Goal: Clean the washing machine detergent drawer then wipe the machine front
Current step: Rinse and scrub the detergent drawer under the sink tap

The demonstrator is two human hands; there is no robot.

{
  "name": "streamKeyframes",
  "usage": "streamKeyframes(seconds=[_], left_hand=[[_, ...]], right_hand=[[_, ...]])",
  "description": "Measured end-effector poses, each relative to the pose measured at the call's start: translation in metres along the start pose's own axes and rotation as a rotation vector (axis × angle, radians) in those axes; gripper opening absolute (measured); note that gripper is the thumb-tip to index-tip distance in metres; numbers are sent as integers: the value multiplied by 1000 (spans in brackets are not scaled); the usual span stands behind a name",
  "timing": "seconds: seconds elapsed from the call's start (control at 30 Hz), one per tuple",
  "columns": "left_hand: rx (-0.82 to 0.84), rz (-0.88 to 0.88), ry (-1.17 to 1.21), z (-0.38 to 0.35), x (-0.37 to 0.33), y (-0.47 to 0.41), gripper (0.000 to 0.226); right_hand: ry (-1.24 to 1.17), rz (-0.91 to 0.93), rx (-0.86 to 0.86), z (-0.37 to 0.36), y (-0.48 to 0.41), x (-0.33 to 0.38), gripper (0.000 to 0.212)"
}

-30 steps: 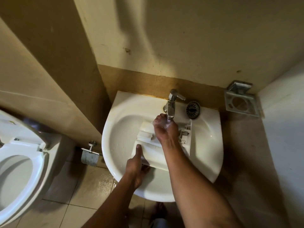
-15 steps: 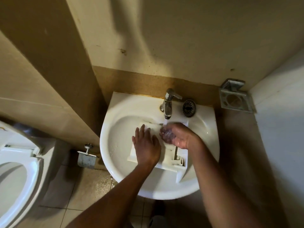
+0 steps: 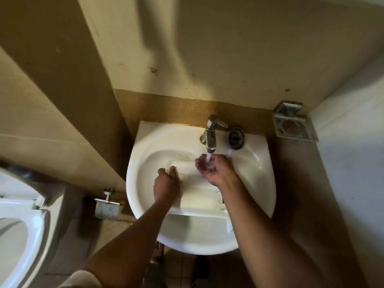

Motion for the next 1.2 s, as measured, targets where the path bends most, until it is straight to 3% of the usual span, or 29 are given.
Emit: streamKeyframes(seconds=[0.1,0.17,0.23,0.3,0.37,0.43,0.5,0.6,0.7,0.77,0.83,0.9,1.0,1.1,1.2], left_hand=[[166,50,189,8,8,-11,42],[321,157,389,11,6,-10,25],[411,211,523,13,7,-9,14],[418,217,564,13,7,-9,19],[412,266,608,11,8,-11,27],[422,337,650,7,6,-14,31],[412,373,648,7,-2,-19,37],[458,364,648,10,-23,-18,44],[440,242,508,6,-32,-18,36],[438,228,495,4,-30,-17,41],[467,267,531,9,-27,-15,48],[538,296,577,16,-30,-12,39],[621,325,587,16,-39,-11,24],[594,272,552,11,-49,-14,22],[476,174,498,5,-55,-15,38]], right_hand=[[-126,-73,57,-12,-11,-17,20],[-4,-43,122,-13,-12,-23,18],[446,54,222,-11,-1,-24,21],[1030,294,294,-15,17,-27,19],[1519,557,245,-20,24,-28,18],[1723,631,154,-17,24,-24,20],[1518,632,2,-8,20,-17,16],[642,438,-200,7,17,-5,20],[-20,220,-169,10,5,6,13],[-162,147,-84,5,2,13,13],[-176,59,13,2,3,11,14],[-124,-18,125,5,9,5,20],[172,-3,230,13,20,3,28],[534,214,290,5,35,1,26],[1189,632,263,-3,41,-2,35]])
Point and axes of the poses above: each hand's wrist, its own y-axis away from the middle knuckle, its own z-axis out of the back of the hand, x = y × z, the point moved 1 cm from there along -y, towards the middle knuckle, and after that the axes turned 7 degrees about -x, right-handed, at the moved point
